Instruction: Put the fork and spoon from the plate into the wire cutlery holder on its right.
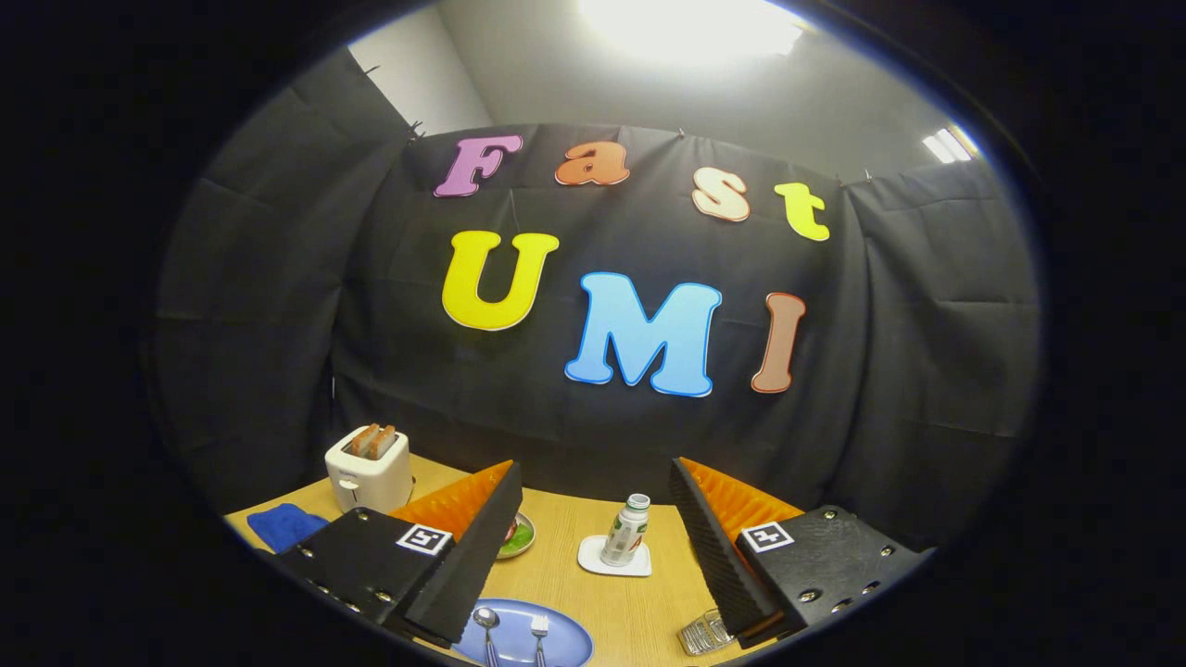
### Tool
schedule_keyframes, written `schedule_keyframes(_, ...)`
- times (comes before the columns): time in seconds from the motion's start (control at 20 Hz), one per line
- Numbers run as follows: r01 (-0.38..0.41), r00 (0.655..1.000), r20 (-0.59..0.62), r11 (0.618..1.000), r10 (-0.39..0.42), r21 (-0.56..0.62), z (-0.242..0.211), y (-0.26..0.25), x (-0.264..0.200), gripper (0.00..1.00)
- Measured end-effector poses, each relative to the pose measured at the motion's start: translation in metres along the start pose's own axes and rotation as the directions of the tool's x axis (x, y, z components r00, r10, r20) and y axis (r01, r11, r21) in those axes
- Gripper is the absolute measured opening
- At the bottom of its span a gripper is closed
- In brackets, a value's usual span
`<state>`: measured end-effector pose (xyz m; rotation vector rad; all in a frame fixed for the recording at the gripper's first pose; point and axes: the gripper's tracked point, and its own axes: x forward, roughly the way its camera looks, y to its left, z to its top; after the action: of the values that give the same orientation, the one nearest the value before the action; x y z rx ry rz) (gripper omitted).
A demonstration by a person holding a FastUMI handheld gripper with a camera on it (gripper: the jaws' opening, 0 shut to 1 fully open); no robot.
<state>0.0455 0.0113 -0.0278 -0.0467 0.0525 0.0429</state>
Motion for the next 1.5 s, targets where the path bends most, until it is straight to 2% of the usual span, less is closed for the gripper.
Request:
schedule_keyframes(0.4,-0.092,0.975,-0.211,0.993,0.076,-0.070,-0.085,0.022,-0.016,0.98)
schedule_keyframes(0.6,-0.162,0.932,-0.341,0.982,0.121,-0.095,-0.139,0.037,-0.032,0.98)
schedule_keyframes(0.65,-0.177,0.920,-0.371,0.979,0.128,-0.099,-0.150,0.040,-0.036,0.93)
schedule_keyframes(0.75,-0.195,0.898,-0.418,0.976,0.137,-0.098,-0.169,0.043,-0.040,0.93)
schedule_keyframes(0.95,-0.221,0.834,-0.528,0.974,0.160,-0.053,-0.207,0.049,-0.044,0.93)
schedule_keyframes(1.15,-0.195,0.753,-0.644,0.981,0.134,-0.024,-0.242,0.042,-0.052,0.93)
schedule_keyframes(1.4,-0.214,0.685,-0.716,0.976,0.134,-0.022,-0.271,0.043,-0.056,0.93)
schedule_keyframes(1.5,-0.234,0.627,-0.768,0.972,0.131,-0.026,-0.285,0.045,-0.062,0.72)
